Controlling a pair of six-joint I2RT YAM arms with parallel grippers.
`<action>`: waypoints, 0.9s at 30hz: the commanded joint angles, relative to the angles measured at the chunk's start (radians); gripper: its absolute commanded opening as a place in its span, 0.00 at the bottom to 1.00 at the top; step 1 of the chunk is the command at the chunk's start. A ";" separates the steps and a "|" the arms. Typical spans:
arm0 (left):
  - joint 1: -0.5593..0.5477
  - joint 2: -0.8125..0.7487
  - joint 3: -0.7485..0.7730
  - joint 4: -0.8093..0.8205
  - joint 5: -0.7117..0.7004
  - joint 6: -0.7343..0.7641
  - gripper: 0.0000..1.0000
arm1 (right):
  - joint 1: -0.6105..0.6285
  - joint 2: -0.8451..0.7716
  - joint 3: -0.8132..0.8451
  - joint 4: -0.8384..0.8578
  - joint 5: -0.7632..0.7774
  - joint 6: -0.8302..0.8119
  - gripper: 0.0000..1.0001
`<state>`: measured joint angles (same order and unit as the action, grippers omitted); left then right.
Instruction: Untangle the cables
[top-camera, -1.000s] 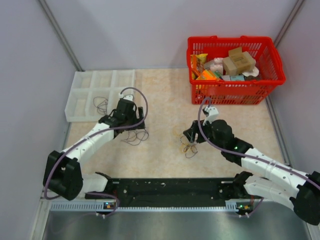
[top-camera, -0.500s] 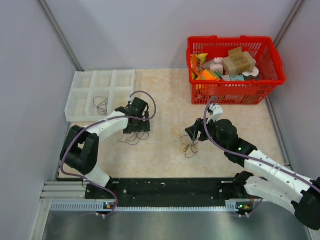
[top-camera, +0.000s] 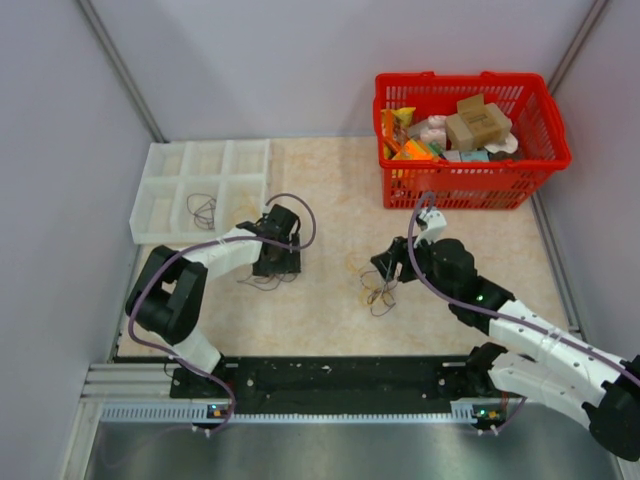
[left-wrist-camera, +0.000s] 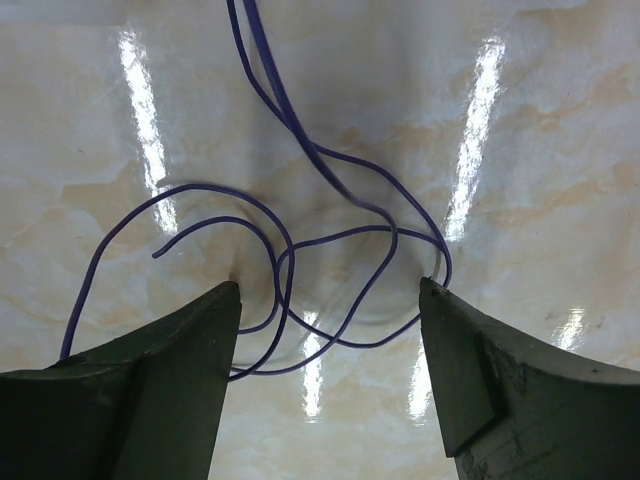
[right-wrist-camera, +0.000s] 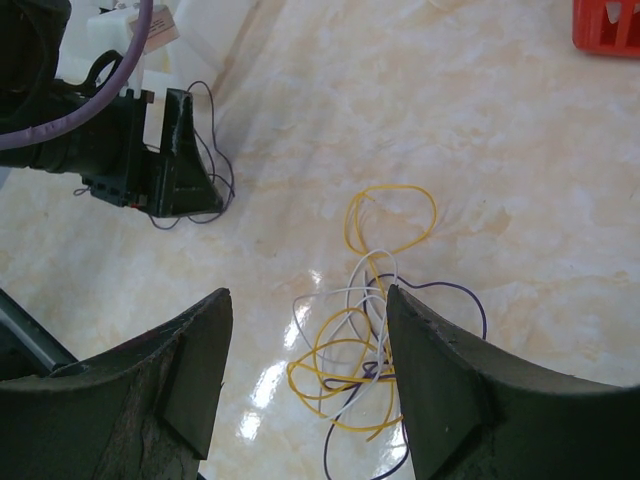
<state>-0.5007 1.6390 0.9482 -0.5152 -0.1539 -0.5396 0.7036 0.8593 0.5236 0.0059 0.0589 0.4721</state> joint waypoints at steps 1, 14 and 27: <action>0.004 0.002 0.001 0.061 -0.021 0.033 0.76 | -0.009 -0.023 -0.005 0.013 -0.007 0.002 0.63; 0.010 -0.054 -0.101 0.162 0.042 0.052 0.43 | -0.012 -0.080 -0.028 -0.004 0.007 0.002 0.63; 0.042 -0.269 -0.089 0.100 0.045 0.063 0.00 | -0.012 -0.103 -0.033 -0.004 -0.001 0.005 0.63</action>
<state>-0.4881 1.4788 0.8272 -0.3969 -0.1268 -0.4854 0.7021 0.7849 0.4973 -0.0162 0.0586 0.4725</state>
